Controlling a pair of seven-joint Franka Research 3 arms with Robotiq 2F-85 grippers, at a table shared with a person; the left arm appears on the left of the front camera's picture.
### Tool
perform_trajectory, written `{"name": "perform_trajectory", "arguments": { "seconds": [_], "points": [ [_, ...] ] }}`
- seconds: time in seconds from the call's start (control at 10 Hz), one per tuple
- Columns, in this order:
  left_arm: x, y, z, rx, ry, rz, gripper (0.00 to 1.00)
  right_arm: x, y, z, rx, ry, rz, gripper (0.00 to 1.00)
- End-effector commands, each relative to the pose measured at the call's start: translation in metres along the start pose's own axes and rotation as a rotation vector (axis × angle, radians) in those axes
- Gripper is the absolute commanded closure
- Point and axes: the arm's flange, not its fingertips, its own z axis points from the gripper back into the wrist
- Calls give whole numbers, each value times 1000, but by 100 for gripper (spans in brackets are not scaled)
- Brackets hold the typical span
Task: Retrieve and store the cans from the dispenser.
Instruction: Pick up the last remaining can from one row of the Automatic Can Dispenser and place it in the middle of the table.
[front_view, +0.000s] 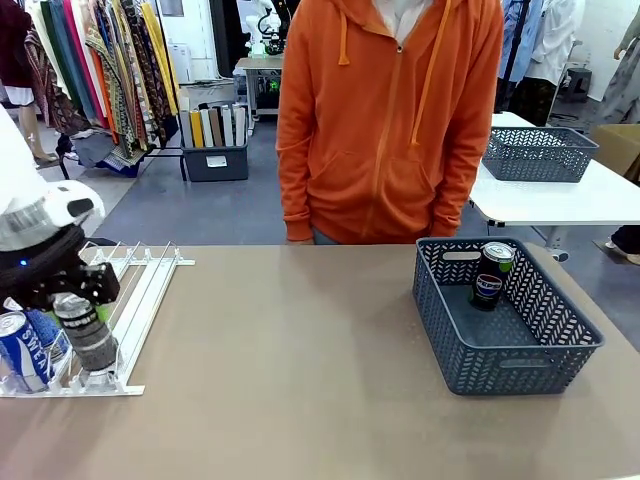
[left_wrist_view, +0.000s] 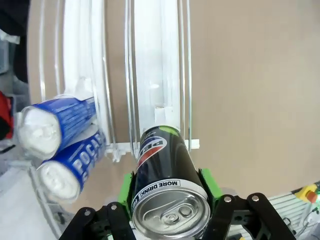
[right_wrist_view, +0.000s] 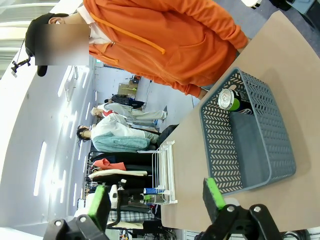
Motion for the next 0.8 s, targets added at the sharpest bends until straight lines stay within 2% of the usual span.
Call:
{"name": "perform_trajectory", "arguments": {
  "seconds": [0.0, 0.2, 0.3, 0.4, 0.5, 0.7],
  "points": [
    [-13, -8, 59, 34, -97, 27, 100, 1, 1, -1, 32, -11, 18, 0],
    [-28, -12, 108, 41, -117, 38, 100, 1, 1, -1, 32, -11, 18, 0],
    [-36, -10, 127, -21, -151, 69, 100, 1, 1, -1, 32, -11, 18, 0],
    [-40, -6, 134, -91, -154, 118, 100, 1, 1, -1, 32, -11, 18, 0],
    [-33, -10, 116, 9, -131, 25, 100, 1, 1, -1, 32, -11, 18, 0],
    [-33, -10, 116, 9, -131, 25, 100, 1, 1, -1, 32, -11, 18, 0]
  ]
}}
